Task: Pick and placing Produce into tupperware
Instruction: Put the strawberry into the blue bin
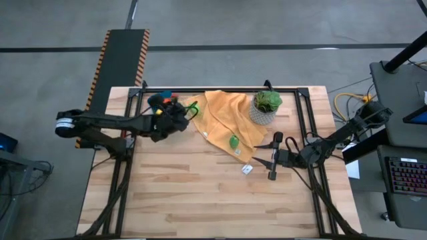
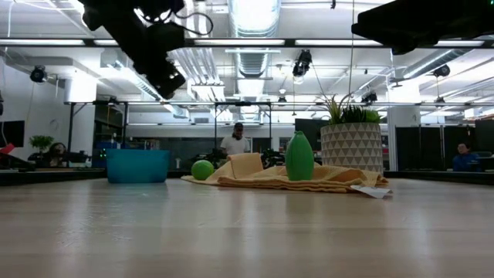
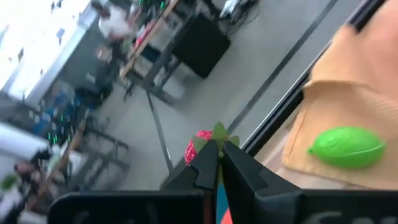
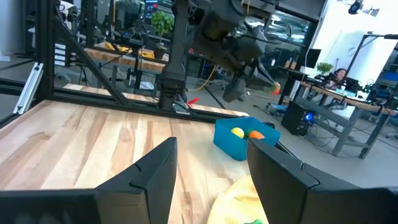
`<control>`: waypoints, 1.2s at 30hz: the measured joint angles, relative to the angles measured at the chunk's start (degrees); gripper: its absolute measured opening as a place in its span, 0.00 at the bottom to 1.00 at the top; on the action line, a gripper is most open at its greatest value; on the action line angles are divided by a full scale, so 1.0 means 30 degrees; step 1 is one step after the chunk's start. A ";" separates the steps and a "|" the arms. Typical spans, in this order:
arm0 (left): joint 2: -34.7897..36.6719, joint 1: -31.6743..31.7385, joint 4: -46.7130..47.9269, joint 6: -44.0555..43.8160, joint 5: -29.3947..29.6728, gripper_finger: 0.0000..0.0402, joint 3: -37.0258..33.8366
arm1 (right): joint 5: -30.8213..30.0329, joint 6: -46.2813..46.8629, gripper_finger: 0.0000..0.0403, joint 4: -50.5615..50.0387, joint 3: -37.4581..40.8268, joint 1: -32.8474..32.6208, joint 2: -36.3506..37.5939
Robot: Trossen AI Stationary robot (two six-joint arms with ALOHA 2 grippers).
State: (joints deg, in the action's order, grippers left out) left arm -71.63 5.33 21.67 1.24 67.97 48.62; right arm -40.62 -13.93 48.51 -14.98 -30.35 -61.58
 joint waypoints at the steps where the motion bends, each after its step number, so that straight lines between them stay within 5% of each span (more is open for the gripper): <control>1: 0.0114 0.0247 0.0576 -0.0759 -0.0097 0.00 -0.0006 | 0.0000 -0.0005 0.46 0.0010 0.0000 0.0007 0.0000; 16: 0.0180 0.4212 0.3661 -0.5934 -0.6351 0.00 -0.0723 | 0.0000 0.0144 0.46 -0.0007 -0.0007 0.0002 0.0000; 26: -0.0592 0.5366 0.3941 -0.6330 -0.9260 0.00 -0.1344 | 0.0000 0.0130 0.46 -0.0007 -0.0007 0.0006 0.0000; 36: -0.2301 0.5383 0.3925 -0.7308 -0.9581 0.00 -0.1286 | 0.0000 0.0131 0.46 0.0000 -0.0007 0.0003 0.0000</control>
State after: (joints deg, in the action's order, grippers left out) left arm -78.53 21.47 33.45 -20.69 39.23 44.76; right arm -40.62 -13.54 48.51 -15.00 -30.34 -61.58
